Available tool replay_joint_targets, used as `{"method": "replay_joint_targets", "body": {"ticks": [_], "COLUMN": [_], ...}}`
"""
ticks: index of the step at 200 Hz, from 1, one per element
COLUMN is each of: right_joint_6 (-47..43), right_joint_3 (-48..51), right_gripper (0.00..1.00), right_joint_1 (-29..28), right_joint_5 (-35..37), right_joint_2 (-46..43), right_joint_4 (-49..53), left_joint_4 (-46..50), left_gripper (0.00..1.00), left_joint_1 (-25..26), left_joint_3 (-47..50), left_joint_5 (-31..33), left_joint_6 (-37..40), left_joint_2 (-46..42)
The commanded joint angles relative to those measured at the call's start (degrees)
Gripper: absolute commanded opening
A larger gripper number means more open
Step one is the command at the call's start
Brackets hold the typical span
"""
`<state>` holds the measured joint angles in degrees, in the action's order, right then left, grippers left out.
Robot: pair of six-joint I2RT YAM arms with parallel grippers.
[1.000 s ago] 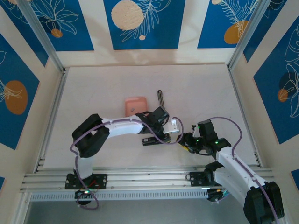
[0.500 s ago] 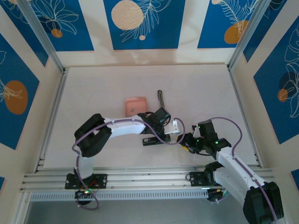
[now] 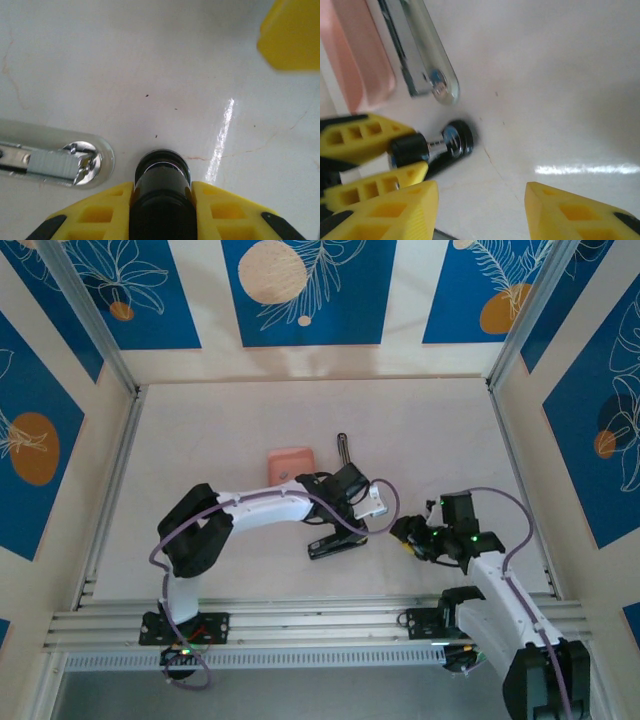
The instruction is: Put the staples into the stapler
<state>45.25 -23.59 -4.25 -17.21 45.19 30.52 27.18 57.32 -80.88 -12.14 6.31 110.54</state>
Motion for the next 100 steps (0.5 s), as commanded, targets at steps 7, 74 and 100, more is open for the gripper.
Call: {"method": "replay_joint_targets", "body": {"ticks": [7, 74, 100], "right_joint_6": [-5.56, -8.34, -9.04], "right_joint_3": [-3.75, -6.89, -8.32], "right_gripper": [0.49, 0.49, 0.49], "right_joint_1": [5.25, 6.93, 5.41], "right_joint_5": [-4.90, -6.59, -5.77], "right_joint_2": [0.38, 2.90, 3.90], "right_joint_4": [4.29, 4.72, 4.80], "left_joint_4": [6.73, 9.25, 10.04], "left_gripper": [0.05, 0.00, 0.00], "left_joint_1": [0.60, -3.38, -6.96], "left_joint_3": [-6.99, -8.29, -6.46], "left_joint_5": [2.15, 4.59, 4.38], "left_joint_6": [-9.04, -20.81, -23.06], "left_joint_2": [-2.85, -7.65, -11.02]}}
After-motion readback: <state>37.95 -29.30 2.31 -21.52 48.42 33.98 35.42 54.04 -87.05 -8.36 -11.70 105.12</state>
